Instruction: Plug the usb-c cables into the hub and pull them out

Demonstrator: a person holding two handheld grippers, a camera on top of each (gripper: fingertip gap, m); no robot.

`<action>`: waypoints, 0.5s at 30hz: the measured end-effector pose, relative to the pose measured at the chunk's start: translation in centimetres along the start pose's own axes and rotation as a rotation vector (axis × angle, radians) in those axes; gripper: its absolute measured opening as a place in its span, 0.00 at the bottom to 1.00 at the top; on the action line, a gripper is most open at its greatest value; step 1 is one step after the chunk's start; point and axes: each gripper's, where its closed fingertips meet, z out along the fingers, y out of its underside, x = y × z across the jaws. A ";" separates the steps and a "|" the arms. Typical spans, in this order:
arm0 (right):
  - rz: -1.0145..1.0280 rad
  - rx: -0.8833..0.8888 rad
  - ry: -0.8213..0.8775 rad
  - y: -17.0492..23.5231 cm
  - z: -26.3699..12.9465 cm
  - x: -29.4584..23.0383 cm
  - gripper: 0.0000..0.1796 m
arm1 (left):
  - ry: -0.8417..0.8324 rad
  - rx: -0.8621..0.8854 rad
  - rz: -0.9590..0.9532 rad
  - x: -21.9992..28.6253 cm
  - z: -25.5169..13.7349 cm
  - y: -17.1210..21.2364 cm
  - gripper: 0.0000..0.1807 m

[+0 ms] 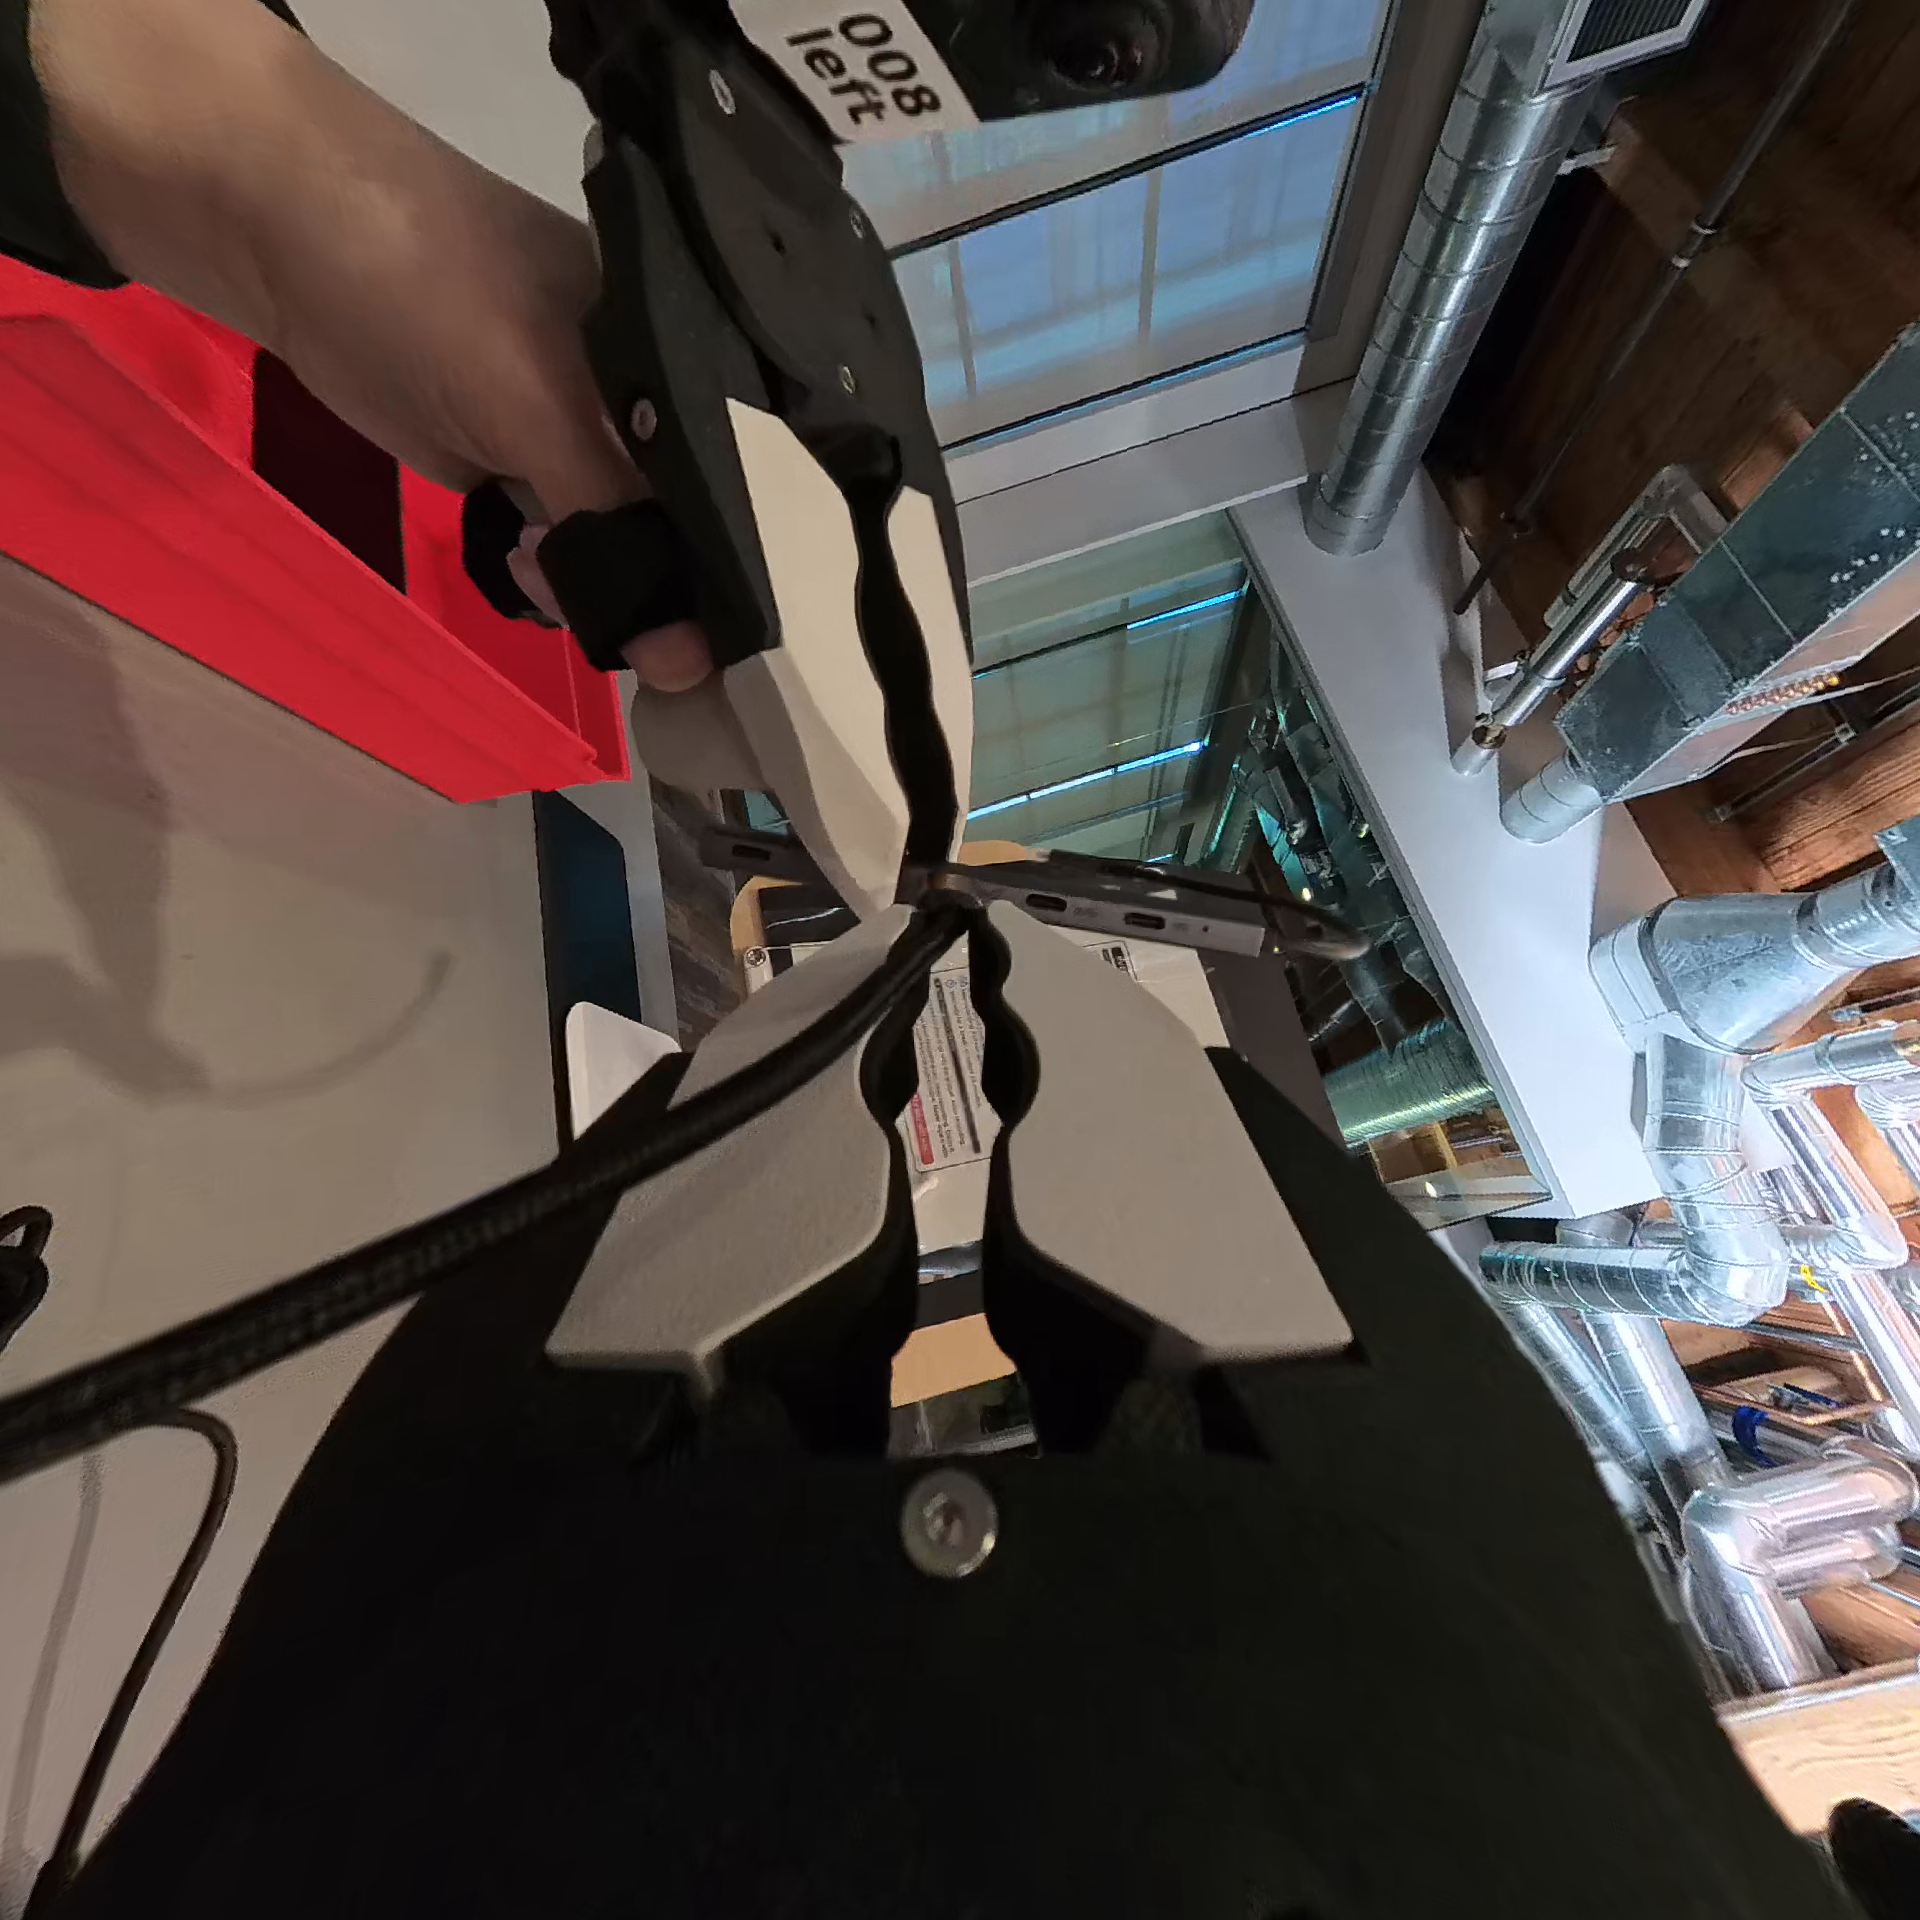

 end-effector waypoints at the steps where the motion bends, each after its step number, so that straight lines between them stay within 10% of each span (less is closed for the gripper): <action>1: 0.006 -0.002 -0.011 0.1 0.0 -0.1 0.04 | -0.013 -0.021 0.014 0.0 0.2 0.2 0.14; 15: 0.072 0.028 -0.007 0.3 -0.6 0.6 0.05 | -0.016 0.024 -0.069 0.3 0.0 -0.9 0.13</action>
